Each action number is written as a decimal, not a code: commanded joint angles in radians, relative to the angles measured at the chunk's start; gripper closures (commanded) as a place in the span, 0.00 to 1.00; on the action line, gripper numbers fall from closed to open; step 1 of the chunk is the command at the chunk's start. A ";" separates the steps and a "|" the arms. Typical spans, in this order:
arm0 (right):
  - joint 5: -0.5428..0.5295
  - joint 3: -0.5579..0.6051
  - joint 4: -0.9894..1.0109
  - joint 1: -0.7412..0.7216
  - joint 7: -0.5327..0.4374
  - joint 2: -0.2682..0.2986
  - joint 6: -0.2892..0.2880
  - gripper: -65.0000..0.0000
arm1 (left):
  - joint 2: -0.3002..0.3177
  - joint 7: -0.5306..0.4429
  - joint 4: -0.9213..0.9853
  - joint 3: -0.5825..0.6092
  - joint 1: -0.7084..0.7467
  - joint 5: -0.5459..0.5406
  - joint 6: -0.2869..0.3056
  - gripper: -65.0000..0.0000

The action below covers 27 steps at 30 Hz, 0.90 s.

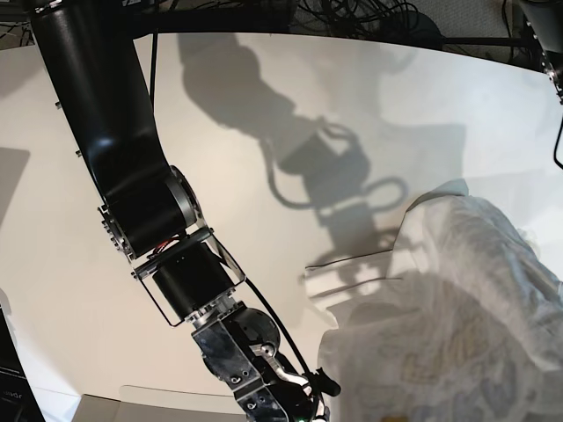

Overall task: Layout the t-shirt on the table in an organized manner, then fold the t-shirt properly
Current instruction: 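Raise the held shirt high with both grippers and shake it out, then lower the shirt onto the table with both grippers, laying it flat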

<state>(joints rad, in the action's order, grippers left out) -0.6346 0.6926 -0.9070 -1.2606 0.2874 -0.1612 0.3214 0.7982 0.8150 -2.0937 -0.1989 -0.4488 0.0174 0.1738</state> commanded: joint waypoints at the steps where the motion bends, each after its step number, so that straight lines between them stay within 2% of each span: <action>1: 0.014 -0.001 -0.011 -0.045 -0.035 0.004 0.017 1.00 | -0.023 0.004 -0.003 -0.012 0.006 0.023 -0.020 1.00; 10: 0.014 0.006 -0.011 -0.032 -0.020 0.004 0.017 1.00 | -0.299 -0.007 -0.003 0.003 0.172 0.022 -0.020 1.00; 12: 0.014 0.003 -0.014 0.003 0.026 0.013 0.017 1.00 | -0.365 -0.007 -0.003 0.036 0.209 0.022 -0.020 1.00; 15: 0.014 0.002 -0.014 0.066 0.079 0.079 0.017 1.00 | -0.442 -0.007 -0.003 0.095 0.267 0.022 -0.020 1.00; 19: 0.014 0.002 -0.014 0.166 0.095 0.194 0.017 1.00 | -0.532 -0.007 -0.003 0.201 0.354 0.022 -0.020 1.00; 27: 0.014 0.006 -0.014 0.298 0.094 0.435 0.017 1.00 | -0.696 0.004 -0.001 0.502 0.493 0.026 -0.020 1.00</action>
<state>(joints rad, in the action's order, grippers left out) -0.6334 0.7071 -0.9054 -0.9237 0.4179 0.2584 0.3244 0.1066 0.8371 -2.0792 0.3016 0.0486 0.0387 0.1596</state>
